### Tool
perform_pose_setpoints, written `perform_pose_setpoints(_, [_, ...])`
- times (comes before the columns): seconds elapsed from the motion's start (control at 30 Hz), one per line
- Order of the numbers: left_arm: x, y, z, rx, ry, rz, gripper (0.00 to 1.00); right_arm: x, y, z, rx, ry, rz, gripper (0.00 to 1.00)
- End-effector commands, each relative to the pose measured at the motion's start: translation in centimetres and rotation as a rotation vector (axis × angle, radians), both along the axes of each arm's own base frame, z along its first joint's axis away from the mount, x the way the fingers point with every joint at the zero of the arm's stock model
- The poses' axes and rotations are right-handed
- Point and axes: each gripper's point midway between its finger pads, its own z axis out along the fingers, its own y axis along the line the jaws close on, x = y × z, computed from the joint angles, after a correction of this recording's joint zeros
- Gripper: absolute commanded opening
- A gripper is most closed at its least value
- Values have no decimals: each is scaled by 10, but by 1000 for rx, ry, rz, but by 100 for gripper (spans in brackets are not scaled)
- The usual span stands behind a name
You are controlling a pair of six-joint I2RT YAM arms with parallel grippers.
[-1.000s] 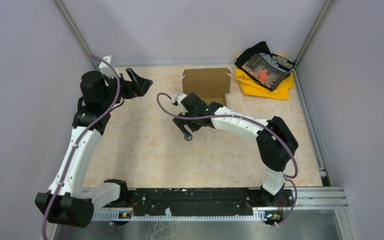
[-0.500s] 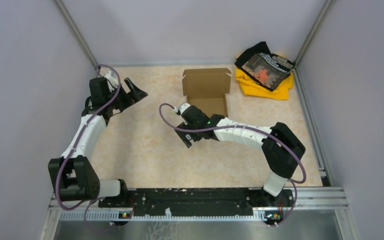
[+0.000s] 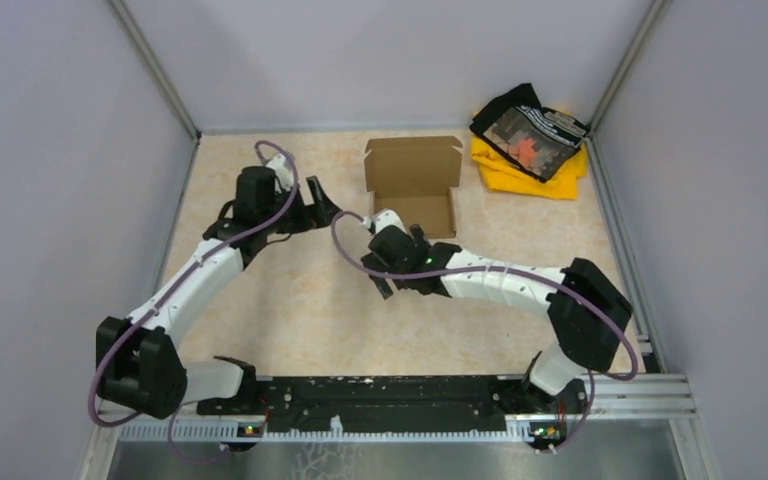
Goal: Fold the paper box
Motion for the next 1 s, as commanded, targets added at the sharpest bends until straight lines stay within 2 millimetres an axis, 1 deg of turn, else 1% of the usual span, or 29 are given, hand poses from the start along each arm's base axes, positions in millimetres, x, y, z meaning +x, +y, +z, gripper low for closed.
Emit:
perform_pose_setpoints(0.0, [-19,-20,-14,82,10,-50,99,31,-31,49,225,-25,-238,91])
perform_pose_setpoints(0.03, [-27,-28,-17,93,15,-75,99,32,-39,53,287,-2,-269,90])
perform_pose_setpoints(0.1, [-39,-42,-24,121,24,-125,99,35,-53,59,350,12,-307,88])
perform_pose_setpoints(0.17, [-53,-57,-35,165,53,-181,99,36,-68,60,346,8,-350,88])
perform_pose_setpoints(0.23, [-65,-70,-51,216,92,-235,98,37,-81,63,341,3,-391,88])
perform_pose_setpoints(0.27, [-71,-75,-59,234,108,-258,97,37,-84,64,347,6,-401,88])
perform_pose_setpoints(0.33, [-75,-80,-75,256,136,-278,96,37,-86,70,382,12,-397,88])
perform_pose_setpoints(0.47, [-75,-97,-94,286,142,-330,94,34,-85,73,402,25,-385,88])
perform_pose_setpoints(0.5, [-73,-102,-96,306,140,-336,94,33,-85,72,402,27,-380,88])
perform_pose_setpoints(0.57, [-67,-103,-109,382,137,-308,94,33,-87,72,403,30,-379,88])
perform_pose_setpoints(0.7, [-64,-114,-124,428,124,-332,96,32,-93,75,420,23,-389,87])
perform_pose_setpoints(0.83, [-63,-124,-129,427,102,-342,96,33,-103,81,444,16,-407,85])
perform_pose_setpoints(0.97, [-60,-130,-133,446,88,-343,94,32,-106,86,463,16,-400,83])
